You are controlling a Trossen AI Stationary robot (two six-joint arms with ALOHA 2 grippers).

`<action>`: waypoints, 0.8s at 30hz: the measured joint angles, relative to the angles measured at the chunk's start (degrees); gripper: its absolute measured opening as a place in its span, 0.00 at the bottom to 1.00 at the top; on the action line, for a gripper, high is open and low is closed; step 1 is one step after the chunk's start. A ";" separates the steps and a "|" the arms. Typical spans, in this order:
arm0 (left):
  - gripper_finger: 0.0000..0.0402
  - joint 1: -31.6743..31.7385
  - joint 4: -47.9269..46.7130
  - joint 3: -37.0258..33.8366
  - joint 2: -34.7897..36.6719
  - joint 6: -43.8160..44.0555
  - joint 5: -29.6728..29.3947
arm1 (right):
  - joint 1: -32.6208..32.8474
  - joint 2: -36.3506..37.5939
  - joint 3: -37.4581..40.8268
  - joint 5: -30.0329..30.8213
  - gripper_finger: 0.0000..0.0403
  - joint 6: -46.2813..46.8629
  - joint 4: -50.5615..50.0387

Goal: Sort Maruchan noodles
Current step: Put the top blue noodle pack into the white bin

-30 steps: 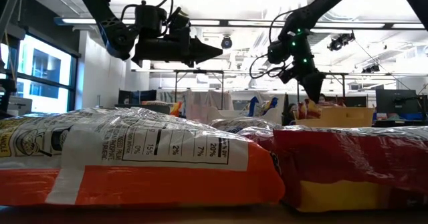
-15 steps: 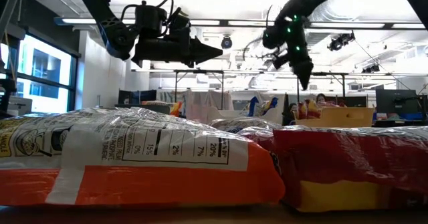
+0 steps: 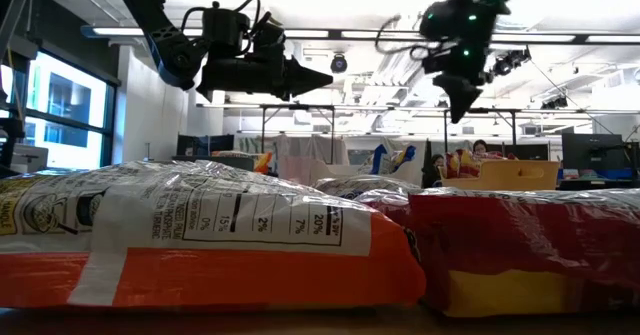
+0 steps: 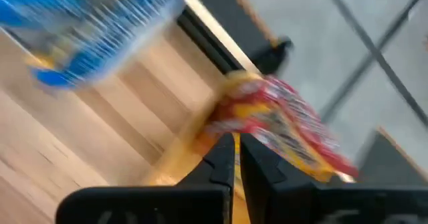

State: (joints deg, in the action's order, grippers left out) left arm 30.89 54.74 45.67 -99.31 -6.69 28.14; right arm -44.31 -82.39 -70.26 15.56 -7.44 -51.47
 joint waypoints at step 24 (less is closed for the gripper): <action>0.01 -16.00 -50.62 0.09 18.25 -18.79 -24.46 | 25.38 25.40 57.13 -7.04 0.00 9.74 84.42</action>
State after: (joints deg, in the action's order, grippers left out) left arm 14.89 4.12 45.76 -81.05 -25.48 3.68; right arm -18.93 -56.99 -13.13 8.52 2.30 32.94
